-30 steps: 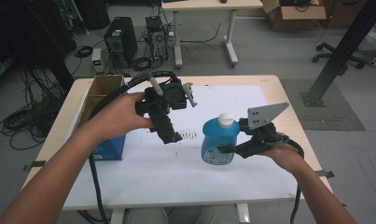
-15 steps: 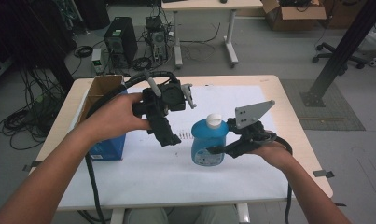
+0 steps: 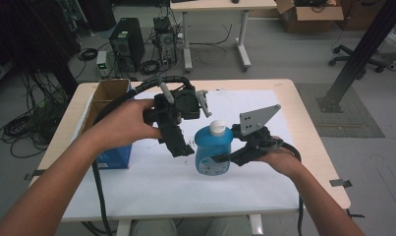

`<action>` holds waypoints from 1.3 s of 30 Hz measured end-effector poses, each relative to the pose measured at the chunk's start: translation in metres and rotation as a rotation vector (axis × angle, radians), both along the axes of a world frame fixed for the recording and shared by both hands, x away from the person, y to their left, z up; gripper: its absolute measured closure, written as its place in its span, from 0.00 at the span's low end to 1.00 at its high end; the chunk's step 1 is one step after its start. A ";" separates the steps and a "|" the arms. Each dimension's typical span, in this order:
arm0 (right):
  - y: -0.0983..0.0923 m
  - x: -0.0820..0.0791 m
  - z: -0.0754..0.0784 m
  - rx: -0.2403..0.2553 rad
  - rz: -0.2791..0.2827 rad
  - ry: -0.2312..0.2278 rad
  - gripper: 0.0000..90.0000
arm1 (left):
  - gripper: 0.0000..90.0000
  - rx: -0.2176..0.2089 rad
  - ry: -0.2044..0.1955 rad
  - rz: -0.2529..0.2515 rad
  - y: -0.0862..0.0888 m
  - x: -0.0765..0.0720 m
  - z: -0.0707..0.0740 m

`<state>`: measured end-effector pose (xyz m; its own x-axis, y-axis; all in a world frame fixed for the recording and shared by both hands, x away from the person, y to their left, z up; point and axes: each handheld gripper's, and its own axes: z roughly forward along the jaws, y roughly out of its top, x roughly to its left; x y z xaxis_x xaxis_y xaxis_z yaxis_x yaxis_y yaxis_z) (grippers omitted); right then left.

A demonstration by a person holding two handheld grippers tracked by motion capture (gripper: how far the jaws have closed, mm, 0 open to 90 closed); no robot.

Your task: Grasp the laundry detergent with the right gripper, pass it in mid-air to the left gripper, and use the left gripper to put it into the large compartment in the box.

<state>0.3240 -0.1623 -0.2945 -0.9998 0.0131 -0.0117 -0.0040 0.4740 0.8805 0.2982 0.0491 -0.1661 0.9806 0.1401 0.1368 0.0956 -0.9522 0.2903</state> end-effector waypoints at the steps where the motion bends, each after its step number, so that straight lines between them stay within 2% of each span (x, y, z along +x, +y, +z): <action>1: 0.001 0.000 0.000 -0.001 0.002 -0.002 0.50 | 0.06 -0.001 0.001 -0.003 -0.001 0.000 0.000; 11: 0.007 0.000 -0.001 -0.002 0.019 -0.006 0.50 | 0.06 -0.001 0.023 -0.021 -0.008 0.001 0.000; 24: 0.015 0.001 -0.001 -0.006 0.032 -0.003 0.50 | 0.06 -0.013 0.029 -0.037 -0.015 0.003 0.000; 39: 0.022 0.002 -0.001 -0.004 0.047 -0.006 0.50 | 0.06 -0.005 0.045 -0.040 -0.019 0.007 -0.004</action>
<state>0.3260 -0.1402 -0.2956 -0.9993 -0.0336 -0.0172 -0.0312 0.4768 0.8785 0.3052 0.0300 -0.1706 0.9905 0.1017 0.0921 0.0708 -0.9539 0.2915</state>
